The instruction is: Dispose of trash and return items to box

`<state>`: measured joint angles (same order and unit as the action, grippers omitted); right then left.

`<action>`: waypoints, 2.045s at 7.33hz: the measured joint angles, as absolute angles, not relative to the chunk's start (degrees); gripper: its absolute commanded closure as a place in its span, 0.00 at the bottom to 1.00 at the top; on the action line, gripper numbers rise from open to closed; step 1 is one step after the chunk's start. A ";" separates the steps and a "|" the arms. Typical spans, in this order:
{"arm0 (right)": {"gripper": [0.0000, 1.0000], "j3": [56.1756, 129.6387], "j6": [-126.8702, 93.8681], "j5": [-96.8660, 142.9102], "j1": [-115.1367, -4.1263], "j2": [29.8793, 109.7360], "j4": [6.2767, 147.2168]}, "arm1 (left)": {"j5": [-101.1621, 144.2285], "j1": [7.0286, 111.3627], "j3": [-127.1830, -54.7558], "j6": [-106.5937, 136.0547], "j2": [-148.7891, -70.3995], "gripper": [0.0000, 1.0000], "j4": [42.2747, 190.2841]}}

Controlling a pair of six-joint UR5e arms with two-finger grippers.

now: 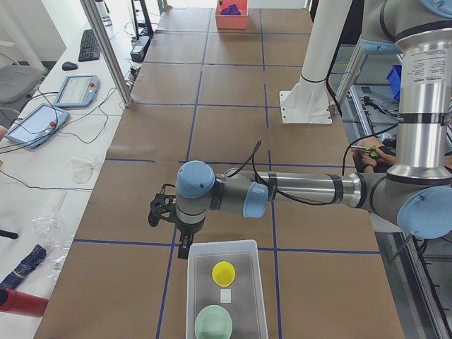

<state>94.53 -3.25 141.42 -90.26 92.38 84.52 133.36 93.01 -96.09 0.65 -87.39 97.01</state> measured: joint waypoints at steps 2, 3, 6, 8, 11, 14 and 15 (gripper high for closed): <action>0.00 94.49 -3.20 141.42 -90.26 92.38 84.49 | 134.71 88.95 -98.32 2.58 -87.39 0.00 96.16; 0.00 94.46 -3.17 141.42 -90.27 92.37 84.50 | 134.63 88.22 -98.53 2.67 -87.18 0.00 96.12; 0.00 94.46 -3.16 141.42 -90.26 92.37 84.52 | 134.48 88.09 -97.91 2.32 -86.58 0.00 96.07; 0.00 94.41 -3.16 141.36 -90.26 92.34 84.55 | 134.42 89.92 -96.98 2.29 -86.62 0.00 95.99; 0.00 94.31 -3.17 141.33 -90.26 92.36 84.55 | 134.02 90.93 -96.59 2.29 -86.51 0.00 95.98; 0.00 94.23 -3.19 141.31 -90.26 92.29 84.55 | 133.95 90.90 -96.52 2.29 -86.27 0.00 95.90; 0.00 94.17 -3.17 141.25 -90.26 92.30 84.55 | 133.95 90.88 -96.51 2.28 -86.24 0.00 95.91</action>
<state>94.17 -3.17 141.25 -90.26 92.30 84.55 133.95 90.88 -96.51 2.28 -86.24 95.91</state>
